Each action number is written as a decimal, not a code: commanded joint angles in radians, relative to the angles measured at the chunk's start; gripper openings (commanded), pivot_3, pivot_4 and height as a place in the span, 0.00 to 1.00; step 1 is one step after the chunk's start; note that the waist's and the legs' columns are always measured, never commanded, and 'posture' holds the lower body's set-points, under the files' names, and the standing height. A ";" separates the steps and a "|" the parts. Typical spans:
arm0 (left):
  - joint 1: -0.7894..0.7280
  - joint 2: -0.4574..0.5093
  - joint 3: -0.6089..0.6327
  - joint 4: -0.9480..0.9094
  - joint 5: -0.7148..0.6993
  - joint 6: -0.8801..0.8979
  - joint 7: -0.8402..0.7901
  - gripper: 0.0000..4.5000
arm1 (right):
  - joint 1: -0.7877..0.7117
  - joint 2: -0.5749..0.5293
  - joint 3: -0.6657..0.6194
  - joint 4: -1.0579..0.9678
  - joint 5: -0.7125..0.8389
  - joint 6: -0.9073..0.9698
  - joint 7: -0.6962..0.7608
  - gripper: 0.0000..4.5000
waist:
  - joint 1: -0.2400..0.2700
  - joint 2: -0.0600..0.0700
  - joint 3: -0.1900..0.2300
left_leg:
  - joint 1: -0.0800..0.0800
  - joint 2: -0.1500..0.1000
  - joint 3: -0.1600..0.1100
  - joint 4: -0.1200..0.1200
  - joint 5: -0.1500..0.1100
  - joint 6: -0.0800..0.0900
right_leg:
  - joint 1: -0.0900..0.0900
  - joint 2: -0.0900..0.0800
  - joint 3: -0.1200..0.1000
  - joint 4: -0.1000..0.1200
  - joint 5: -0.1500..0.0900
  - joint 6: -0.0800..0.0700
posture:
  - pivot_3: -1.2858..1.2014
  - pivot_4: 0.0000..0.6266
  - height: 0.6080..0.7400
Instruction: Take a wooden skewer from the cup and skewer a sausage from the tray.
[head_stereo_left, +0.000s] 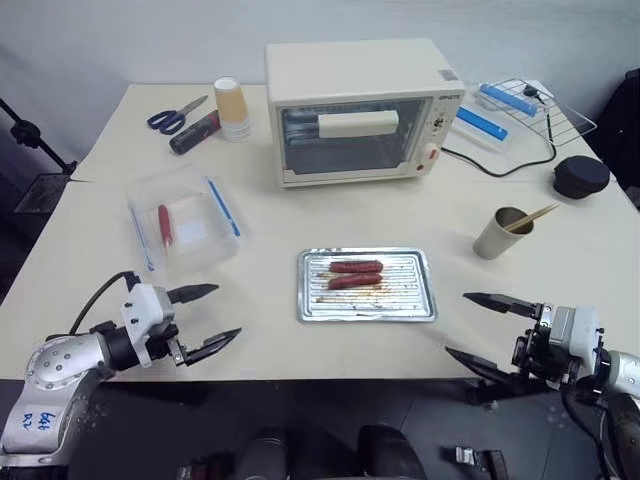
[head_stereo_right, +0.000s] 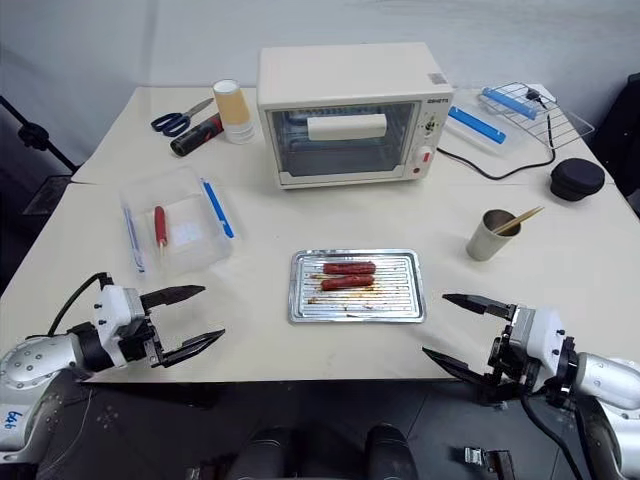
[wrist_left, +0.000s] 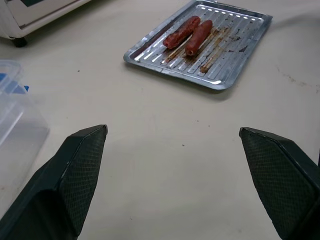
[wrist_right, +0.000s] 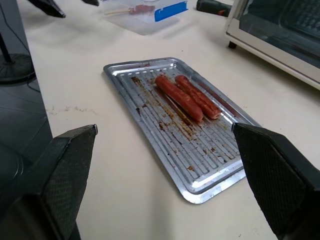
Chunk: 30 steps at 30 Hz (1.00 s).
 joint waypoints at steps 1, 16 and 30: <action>0.000 0.022 0.003 -0.028 -0.001 -0.013 -0.031 1.00 | -0.002 -0.010 -0.037 0.006 0.018 -0.009 0.014 1.00 | 0.000 0.000 0.000 | 0.000 0.000 0.000 0.000 0.000 0.000 | 0.000 0.000 0.000 0.000 0.000 0.000 | 0.52 0.24 1.00; -0.218 -0.008 -0.093 -0.138 -0.312 0.300 -0.093 1.00 | 0.050 0.010 -0.280 -0.030 0.069 0.051 -0.160 1.00 | 0.013 0.000 0.000 | 0.000 -0.001 -0.001 0.001 0.000 0.000 | 0.001 0.000 0.000 0.001 0.000 0.000 | 0.52 0.24 1.00; -0.437 -0.148 -0.244 -0.096 -0.317 0.376 -0.110 1.00 | -0.026 -0.196 -0.472 0.121 0.118 0.372 -0.302 1.00 | -0.006 0.005 -0.003 | 0.003 -0.003 0.005 0.001 0.001 0.000 | 0.001 0.002 0.004 0.001 0.001 0.001 | 0.52 0.24 1.00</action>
